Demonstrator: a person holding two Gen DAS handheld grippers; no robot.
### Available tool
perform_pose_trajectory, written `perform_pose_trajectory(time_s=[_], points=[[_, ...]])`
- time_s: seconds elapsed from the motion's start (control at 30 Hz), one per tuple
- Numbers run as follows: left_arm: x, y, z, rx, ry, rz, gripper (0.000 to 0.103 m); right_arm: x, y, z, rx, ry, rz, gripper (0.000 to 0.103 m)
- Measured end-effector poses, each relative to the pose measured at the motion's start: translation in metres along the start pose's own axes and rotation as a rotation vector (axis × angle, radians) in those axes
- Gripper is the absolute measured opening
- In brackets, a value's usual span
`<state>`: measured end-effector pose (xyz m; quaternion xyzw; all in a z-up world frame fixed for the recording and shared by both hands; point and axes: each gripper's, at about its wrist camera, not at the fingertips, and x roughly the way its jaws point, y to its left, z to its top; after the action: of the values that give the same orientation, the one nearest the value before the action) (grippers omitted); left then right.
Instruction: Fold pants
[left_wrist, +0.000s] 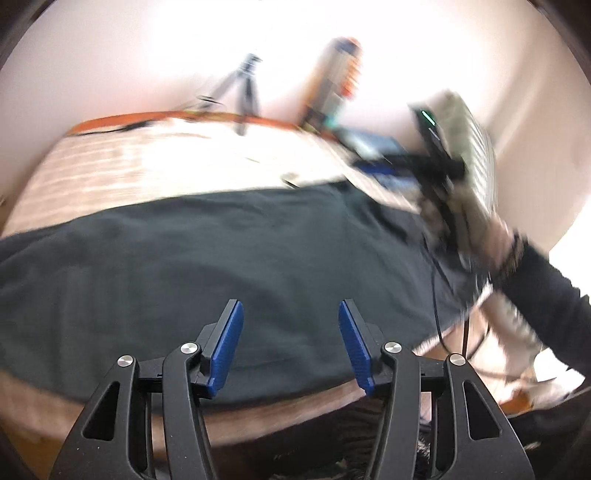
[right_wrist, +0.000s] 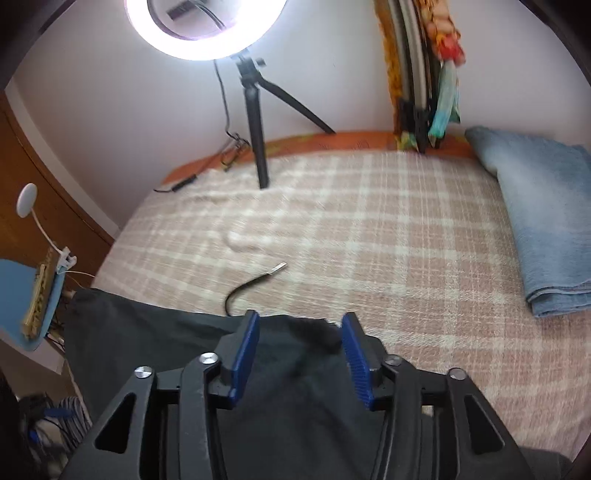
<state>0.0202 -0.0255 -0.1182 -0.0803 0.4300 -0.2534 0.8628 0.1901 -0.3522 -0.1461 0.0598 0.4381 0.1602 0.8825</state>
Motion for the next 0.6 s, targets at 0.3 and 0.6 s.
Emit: perform_pose_trajectory(time_s=[0.3,0.6], points=[[-0.092,0.111,0.0,-0.253,-0.115,0.128,0.062,-0.037,0.033,-0.018,-0.004,-0.058,0.059,0.069],[-0.149,0.229,-0.02,-0.452,-0.148,0.282,0.066,-0.054,0.064,-0.043,0.022,-0.075,0.128,0.072]])
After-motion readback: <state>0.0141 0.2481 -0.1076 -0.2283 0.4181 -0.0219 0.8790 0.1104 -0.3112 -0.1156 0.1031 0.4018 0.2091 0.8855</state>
